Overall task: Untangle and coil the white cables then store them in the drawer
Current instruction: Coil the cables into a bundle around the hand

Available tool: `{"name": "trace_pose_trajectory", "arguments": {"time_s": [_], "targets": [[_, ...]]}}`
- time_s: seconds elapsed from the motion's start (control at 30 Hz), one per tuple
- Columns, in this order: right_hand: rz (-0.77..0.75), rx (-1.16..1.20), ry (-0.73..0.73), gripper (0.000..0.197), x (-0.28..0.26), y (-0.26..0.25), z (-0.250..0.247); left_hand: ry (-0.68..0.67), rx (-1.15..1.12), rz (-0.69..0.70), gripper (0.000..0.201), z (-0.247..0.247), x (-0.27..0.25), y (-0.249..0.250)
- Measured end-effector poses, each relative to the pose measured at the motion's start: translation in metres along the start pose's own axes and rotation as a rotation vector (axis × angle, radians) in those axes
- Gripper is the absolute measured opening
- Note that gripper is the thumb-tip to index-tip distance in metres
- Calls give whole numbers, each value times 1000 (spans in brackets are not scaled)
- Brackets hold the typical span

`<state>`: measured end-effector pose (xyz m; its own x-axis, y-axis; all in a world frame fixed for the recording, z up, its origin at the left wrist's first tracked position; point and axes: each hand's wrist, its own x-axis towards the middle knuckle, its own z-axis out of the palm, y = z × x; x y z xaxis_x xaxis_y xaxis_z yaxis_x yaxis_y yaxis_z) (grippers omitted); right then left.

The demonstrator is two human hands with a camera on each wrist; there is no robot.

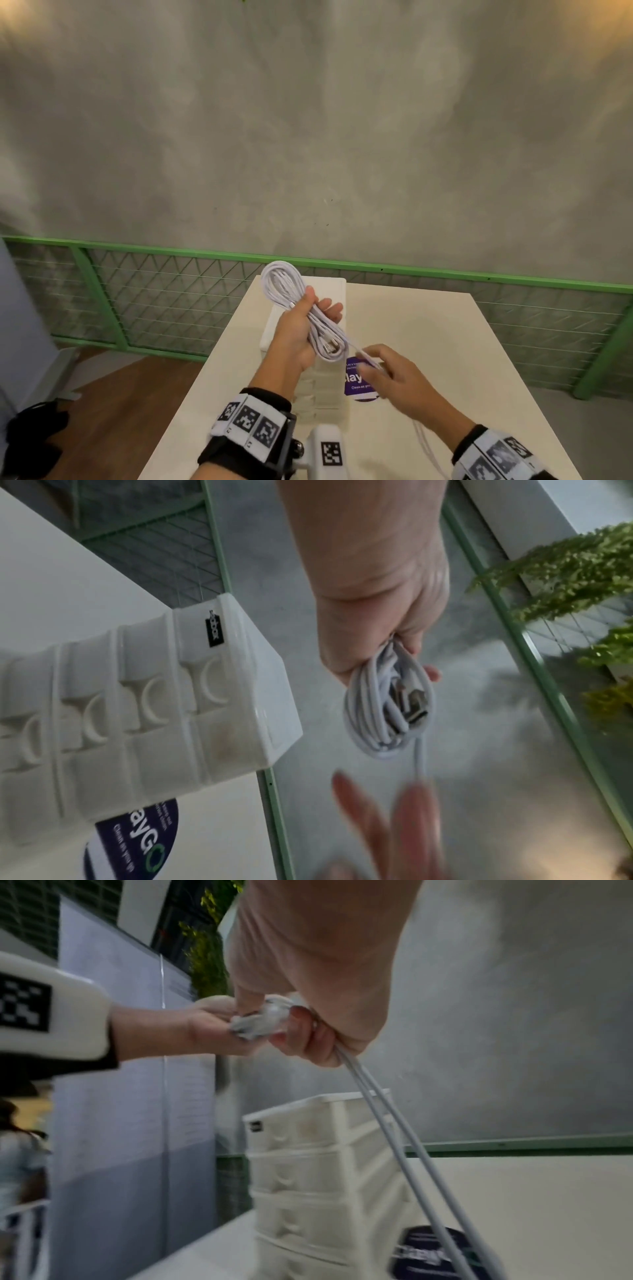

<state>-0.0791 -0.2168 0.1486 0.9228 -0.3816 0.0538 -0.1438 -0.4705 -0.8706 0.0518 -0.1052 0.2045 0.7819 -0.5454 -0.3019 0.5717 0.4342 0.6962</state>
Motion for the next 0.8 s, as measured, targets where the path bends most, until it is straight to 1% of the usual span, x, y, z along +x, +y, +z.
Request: {"name": "trace_pose_trajectory", "arguments": {"time_s": [0.03, 0.1, 0.17, 0.23, 0.27, 0.3, 0.33, 0.37, 0.4, 0.43, 0.47, 0.5, 0.57, 0.63, 0.7, 0.73, 0.8], "targets": [[-19, -30, 32, 11, -3, 4, -9, 0, -38, 1, 24, -3, 2, 6], [-59, -138, 94, 19, -6, 10, -22, -15, -87, -6, 27, -7, 5, 11], [-82, -387, 64, 26, -9, 13, -26, -47, -117, -17, 36, -8, 8, 10], [-143, -741, 58, 20, -13, 18, -16, -57, -127, -22, 39, -3, 9, 7], [-155, -873, 7, 16, -13, 15, -10, -51, -122, -21, 39, -2, 11, 5], [-111, -961, -123, 17, -16, 1, -6, -42, -111, -22, 39, -1, 12, 3], [-136, -1091, -152, 20, -20, -9, -1, -28, -98, -24, 39, -1, 13, 2], [-174, -1151, -258, 23, -23, -16, 5, -10, -88, -26, 39, -1, 13, 1], [-289, -1178, -281, 29, -25, -20, 11, 9, -81, -28, 39, -1, 13, 0], [-323, -1184, -344, 35, -26, -23, 14, 25, -76, -30, 38, -1, 13, -1], [-306, -1182, -410, 37, -25, -26, 14, 40, -63, -27, 38, -1, 12, -1], [-309, -1197, -440, 37, -23, -30, 13, 58, -29, -15, 37, 0, 11, -2], [-334, -1181, -484, 35, -20, -41, 12, 98, 122, 31, 36, 2, 8, -7], [-399, -1105, -463, 34, -16, -50, 10, 122, 307, 68, 33, 6, 5, -14], [-463, -1020, -389, 32, -8, -61, 7, 117, 466, 62, 33, 9, 1, -22], [-458, -988, -331, 31, -4, -69, 5, 93, 523, 46, 34, 8, 0, -26], [-372, -983, -246, 29, 4, -80, 0, 15, 656, -10, 41, 6, -3, -33]]}}
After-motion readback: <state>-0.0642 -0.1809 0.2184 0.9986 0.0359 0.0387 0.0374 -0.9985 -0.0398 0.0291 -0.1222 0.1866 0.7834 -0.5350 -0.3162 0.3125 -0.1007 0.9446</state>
